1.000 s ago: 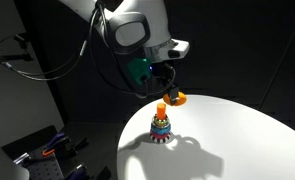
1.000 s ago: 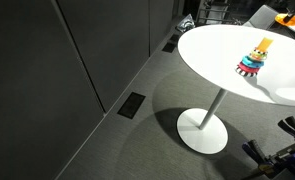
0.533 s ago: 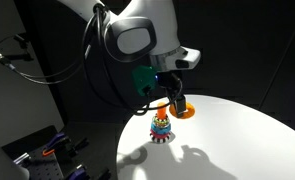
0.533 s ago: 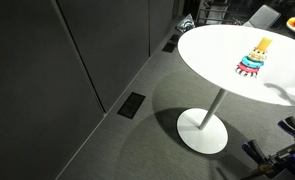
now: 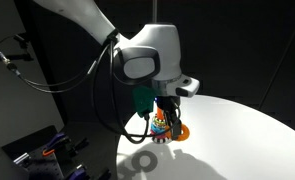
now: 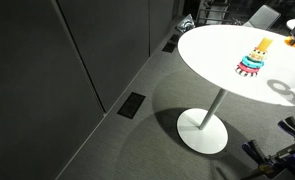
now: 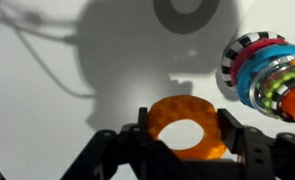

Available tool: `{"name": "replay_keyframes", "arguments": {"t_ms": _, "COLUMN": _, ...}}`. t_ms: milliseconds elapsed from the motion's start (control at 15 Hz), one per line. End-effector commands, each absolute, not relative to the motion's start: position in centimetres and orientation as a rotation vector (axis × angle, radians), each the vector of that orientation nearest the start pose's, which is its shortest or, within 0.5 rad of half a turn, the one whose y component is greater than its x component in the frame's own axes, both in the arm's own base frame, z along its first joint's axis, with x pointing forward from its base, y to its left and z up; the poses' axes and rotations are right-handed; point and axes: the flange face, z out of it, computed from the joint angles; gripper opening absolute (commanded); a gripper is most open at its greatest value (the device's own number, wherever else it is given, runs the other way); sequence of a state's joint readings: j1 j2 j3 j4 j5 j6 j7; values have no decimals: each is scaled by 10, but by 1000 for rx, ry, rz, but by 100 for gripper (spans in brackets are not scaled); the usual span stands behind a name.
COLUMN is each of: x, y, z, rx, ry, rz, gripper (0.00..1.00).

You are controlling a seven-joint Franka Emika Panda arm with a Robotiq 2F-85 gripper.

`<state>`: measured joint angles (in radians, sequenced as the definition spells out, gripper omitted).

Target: Remove the orange ring from the orange rod and put it on the table

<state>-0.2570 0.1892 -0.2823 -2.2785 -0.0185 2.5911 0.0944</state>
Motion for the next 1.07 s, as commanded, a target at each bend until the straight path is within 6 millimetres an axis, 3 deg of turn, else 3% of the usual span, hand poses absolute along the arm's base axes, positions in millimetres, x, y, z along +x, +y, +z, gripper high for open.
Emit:
{"name": "replay_keyframes", "arguments": {"t_ms": 0, "x": 462, "y": -279, "z": 271, "rx": -3122, "ry": 927, "rz": -83, "gripper": 70}}
{"name": "replay_keyframes", "arguments": {"t_ms": 267, "x": 452, "y": -278, "z": 251, "rx": -3170, "ry": 871, "rz": 20, "gripper": 70}}
{"name": "replay_keyframes", "arguments": {"t_ms": 400, "x": 447, "y": -276, "z": 241, "rx": -3189, "ry": 840, "rz": 71, "gripper": 75}}
{"name": "replay_keyframes", "arguments": {"t_ms": 467, "x": 445, "y": -275, "z": 236, "rx": -3198, "ry": 828, "rz": 96, "gripper": 90}}
{"name": "replay_keyframes", "arguments": {"t_ms": 600, "x": 442, "y": -275, "z": 230, "rx": -3214, "ry": 808, "rz": 132, "gripper": 100}}
{"name": "replay_keyframes", "arguments": {"t_ms": 1000, "x": 442, "y": -273, "z": 228, "rx": -3233, "ry": 767, "rz": 180, "gripper": 100}}
